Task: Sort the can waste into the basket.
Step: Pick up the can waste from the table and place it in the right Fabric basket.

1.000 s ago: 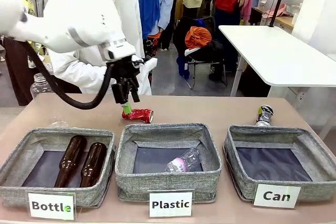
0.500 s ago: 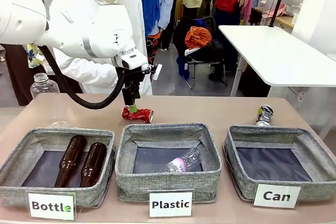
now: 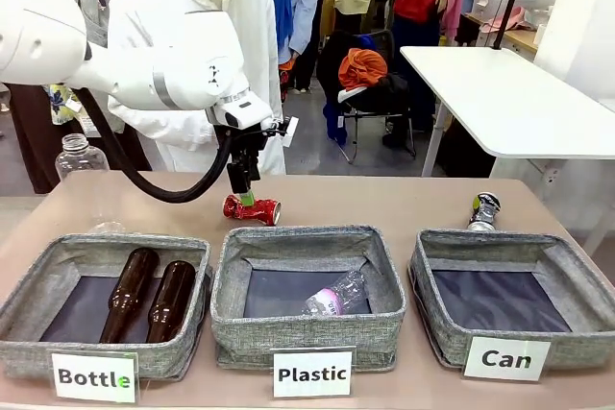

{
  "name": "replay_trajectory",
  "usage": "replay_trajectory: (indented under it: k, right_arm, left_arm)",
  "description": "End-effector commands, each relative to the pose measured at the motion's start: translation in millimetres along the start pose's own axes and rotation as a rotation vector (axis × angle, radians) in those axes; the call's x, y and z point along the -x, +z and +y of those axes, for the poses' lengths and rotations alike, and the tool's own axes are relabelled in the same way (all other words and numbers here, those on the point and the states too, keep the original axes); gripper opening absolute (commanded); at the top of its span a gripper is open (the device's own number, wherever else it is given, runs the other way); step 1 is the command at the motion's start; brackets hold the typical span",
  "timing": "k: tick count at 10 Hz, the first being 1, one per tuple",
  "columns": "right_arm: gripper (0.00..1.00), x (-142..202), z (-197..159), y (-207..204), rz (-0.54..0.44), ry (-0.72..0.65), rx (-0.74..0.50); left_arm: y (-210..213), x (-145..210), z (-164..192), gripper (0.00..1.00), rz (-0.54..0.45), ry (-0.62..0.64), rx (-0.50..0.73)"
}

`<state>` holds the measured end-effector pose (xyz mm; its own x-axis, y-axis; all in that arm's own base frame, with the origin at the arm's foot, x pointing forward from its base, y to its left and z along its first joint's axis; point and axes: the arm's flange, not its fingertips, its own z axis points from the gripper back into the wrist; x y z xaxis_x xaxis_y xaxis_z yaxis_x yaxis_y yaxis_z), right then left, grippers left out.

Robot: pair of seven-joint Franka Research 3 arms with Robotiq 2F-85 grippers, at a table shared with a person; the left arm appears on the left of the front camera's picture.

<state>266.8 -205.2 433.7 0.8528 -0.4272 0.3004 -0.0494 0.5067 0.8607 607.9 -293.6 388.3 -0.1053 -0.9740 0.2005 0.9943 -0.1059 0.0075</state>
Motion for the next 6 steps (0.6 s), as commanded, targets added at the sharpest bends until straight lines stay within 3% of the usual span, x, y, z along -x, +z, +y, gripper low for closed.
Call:
replay_trajectory:
  k: [1,2,3,4,5,6]
  right_arm:
    - [1.00,-3,-1,1,-0.016,0.025,-0.021]
    - [1.00,-3,-1,1,-0.016,0.025,-0.021]
    - [1.00,-3,-1,1,-0.016,0.025,-0.021]
    - [1.00,-3,-1,1,-0.016,0.025,-0.021]
    - [1.00,-3,-1,1,-0.016,0.025,-0.021]
    - [1.00,-3,-1,1,-0.016,0.025,-0.021]
  left_arm:
    - [-12,9,0,1.00,-0.026,-0.009,-0.048]
    - [-15,14,1,1.00,-0.030,0.000,-0.071]
    - [-17,22,0,1.00,-0.030,-0.027,-0.018]
    - [12,36,-15,1.00,-0.109,-0.090,0.060]
    - [72,40,-57,1.00,-0.244,-0.215,0.065]
    - [129,33,-117,1.00,-0.312,-0.377,0.022]
